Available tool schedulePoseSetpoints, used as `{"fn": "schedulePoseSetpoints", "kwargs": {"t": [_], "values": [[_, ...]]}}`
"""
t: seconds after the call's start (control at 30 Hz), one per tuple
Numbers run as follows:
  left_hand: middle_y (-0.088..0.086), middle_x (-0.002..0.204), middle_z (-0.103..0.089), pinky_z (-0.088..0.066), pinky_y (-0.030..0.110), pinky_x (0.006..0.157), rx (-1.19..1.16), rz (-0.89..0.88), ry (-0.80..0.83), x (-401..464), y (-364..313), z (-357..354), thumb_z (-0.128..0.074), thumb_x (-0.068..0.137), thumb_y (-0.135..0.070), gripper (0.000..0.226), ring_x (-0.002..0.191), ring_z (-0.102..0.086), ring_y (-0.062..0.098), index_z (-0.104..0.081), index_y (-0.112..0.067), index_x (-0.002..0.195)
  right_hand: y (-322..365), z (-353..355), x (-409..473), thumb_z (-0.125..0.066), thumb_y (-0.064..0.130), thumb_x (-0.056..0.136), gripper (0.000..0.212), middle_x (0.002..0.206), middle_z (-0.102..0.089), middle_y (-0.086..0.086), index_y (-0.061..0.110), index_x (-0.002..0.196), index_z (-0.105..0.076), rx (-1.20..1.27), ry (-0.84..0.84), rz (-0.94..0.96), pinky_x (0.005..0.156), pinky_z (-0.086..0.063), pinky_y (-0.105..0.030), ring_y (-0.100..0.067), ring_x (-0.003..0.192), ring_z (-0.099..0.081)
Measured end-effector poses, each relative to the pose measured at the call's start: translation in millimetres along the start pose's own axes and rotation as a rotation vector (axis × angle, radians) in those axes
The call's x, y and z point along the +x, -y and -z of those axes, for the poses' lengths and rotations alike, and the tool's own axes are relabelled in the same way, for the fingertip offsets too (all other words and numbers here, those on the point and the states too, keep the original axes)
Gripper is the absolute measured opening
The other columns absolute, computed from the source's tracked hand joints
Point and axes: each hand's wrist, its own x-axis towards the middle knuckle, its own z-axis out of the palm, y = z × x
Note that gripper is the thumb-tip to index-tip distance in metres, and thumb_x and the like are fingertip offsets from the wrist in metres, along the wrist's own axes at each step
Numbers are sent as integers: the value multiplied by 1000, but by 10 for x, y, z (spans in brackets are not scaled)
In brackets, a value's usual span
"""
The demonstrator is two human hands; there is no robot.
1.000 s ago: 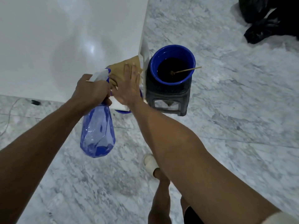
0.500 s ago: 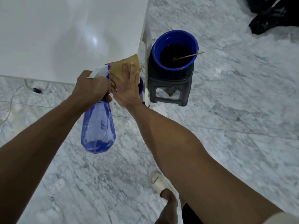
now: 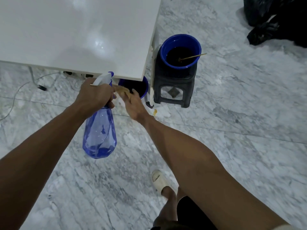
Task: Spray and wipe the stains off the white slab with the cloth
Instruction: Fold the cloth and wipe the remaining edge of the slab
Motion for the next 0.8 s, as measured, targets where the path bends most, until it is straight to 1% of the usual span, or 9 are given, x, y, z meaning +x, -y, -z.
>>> {"fn": "schedulePoseSetpoints", "kwargs": {"t": [0.07, 0.17, 0.27, 0.37, 0.5, 0.6, 0.67, 0.73, 0.8], "values": [[28, 94, -72, -51, 23, 41, -41, -10, 1, -133, -52, 101, -49, 78, 8, 27, 40, -58, 21, -68, 7, 96, 245, 232, -185, -30, 55, 104, 61, 134, -60, -14, 11, 140, -53, 189, -28, -173, 107, -43, -43, -29, 123, -56], [27, 93, -72, -52, 22, 42, -67, -49, 18, -388, -189, 184, -50, 81, 5, 21, 43, -58, 21, -68, 6, 92, 533, 615, -382, -25, 59, 104, 68, 141, -57, -13, 9, 146, -47, 412, -59, -344, 108, -46, -43, -27, 125, -57], [18, 79, -71, -49, 22, 41, -114, -92, 64, -648, -440, 156, -50, 86, 1, 17, 45, -55, 21, -65, -1, 78, 835, 1111, -581, -32, 69, 96, 77, 144, -56, -11, 14, 147, -46, 570, -156, -309, 113, -42, -48, -25, 127, -57], [9, 56, -66, -46, 21, 43, -138, -132, 111, -778, -754, 69, -53, 75, 0, 10, 40, -54, 20, -62, 0, 69, 1156, 1675, -692, -34, 61, 101, 65, 142, -57, -12, 13, 142, -50, 705, -288, -298, 111, -43, -45, -23, 120, -59], [22, 71, -71, -53, 28, 52, -173, -180, 139, -703, -1288, -174, -53, 73, -2, 11, 44, -60, 21, -64, -2, 69, 1295, 2463, -602, -40, 63, 98, 64, 124, -66, -11, 11, 132, -59, 917, -310, -283, 86, -55, -40, -25, 103, -65], [20, 54, -59, -55, 39, 57, -235, -219, 137, -563, -1801, -461, -53, 80, -3, 31, 45, -57, 24, -62, -10, 51, 1342, 3064, -332, -55, 63, 92, 66, 130, -66, -12, 13, 133, -61, 922, -327, -245, 102, -50, -49, -31, 119, -62], [24, 61, -57, -50, 41, 58, -341, -192, 138, -439, -2192, -674, -55, 72, -5, 25, 55, -54, 33, -61, -9, 47, 1356, 3518, -29, -61, 60, 86, 72, 135, -63, -17, 9, 136, -59, 858, -300, -229, 109, -44, -56, -36, 125, -59], [27, 70, -61, -49, 36, 55, -371, -180, 108, -277, -2630, -880, -52, 60, -4, 17, 60, -54, 32, -64, 6, 65, 1444, 4006, 274, -59, 56, 88, 72, 137, -60, -21, 5, 139, -55, 818, -251, -230, 110, -42, -57, -38, 127, -57], [21, 65, -64, -50, 35, 54, -360, -197, 77, -153, -3085, -1067, -49, 54, -4, 31, 57, -55, 30, -61, 14, 77, 1562, 4494, 540, -48, 49, 100, 62, 140, -57, -21, 4, 142, -51, 805, -209, -229, 109, -44, -54, -37, 129, -56]]}}
